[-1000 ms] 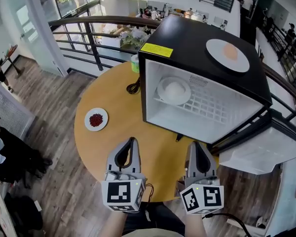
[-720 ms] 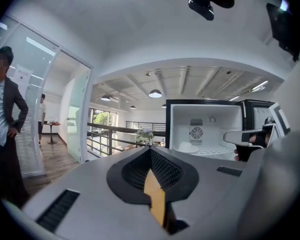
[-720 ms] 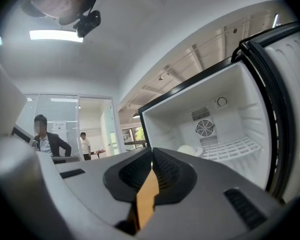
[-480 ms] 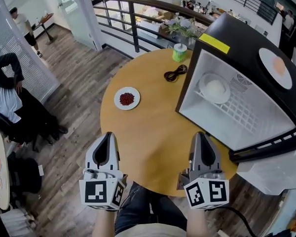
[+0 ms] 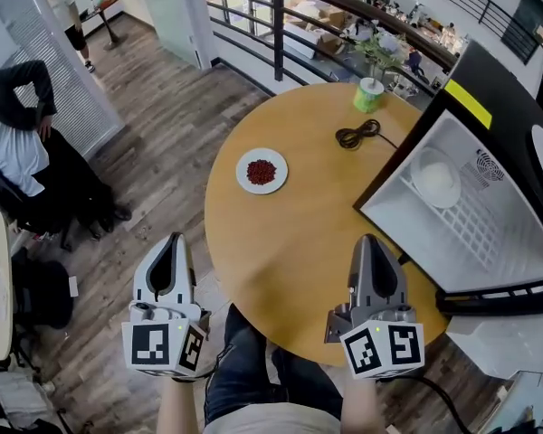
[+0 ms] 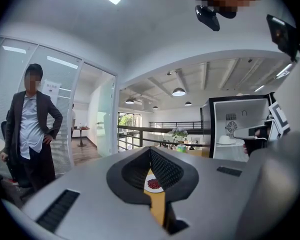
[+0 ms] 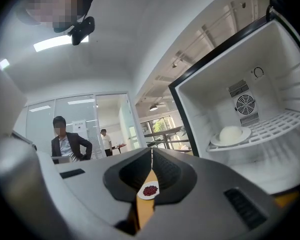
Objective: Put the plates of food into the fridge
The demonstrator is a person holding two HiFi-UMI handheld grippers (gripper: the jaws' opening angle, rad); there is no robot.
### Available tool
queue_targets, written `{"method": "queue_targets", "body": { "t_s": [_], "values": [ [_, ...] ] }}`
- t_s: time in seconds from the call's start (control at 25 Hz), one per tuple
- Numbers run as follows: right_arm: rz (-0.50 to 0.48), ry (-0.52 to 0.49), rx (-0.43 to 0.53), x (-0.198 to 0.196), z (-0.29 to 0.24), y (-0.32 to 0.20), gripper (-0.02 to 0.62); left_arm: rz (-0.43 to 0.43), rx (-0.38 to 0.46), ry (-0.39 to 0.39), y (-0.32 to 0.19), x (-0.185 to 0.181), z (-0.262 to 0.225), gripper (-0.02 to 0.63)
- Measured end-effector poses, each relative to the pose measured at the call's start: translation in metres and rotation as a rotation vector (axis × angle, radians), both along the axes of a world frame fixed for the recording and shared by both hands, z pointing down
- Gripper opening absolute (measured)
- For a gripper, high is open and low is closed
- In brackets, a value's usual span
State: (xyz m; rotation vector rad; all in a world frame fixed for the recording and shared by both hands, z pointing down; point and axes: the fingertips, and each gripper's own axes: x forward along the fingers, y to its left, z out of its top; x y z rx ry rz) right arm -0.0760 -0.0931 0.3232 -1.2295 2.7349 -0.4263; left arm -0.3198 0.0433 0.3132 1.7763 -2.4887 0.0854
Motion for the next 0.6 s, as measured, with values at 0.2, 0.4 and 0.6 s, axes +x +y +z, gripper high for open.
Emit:
{"method": "queue_targets", "body": {
  "t_s": [0.2,0.4,0.6],
  "values": [
    [0.026,-0.016,-0.032,-0.039,0.006,-0.025,0.017,0.058,0.037,0.051,-0.033,-0.043,0.004,0.008],
    [0.058,-0.04,-0.113,-0.086,0.026,-0.058,0.017,0.134,0.002,0.093,-0.085,-0.083,0.02,0.008],
    [0.089,-0.02,-0.167,-0.128,0.05,-0.086,0.017,0.179,-0.061,0.146,-0.127,-0.122,0.051,0.008]
  ]
}}
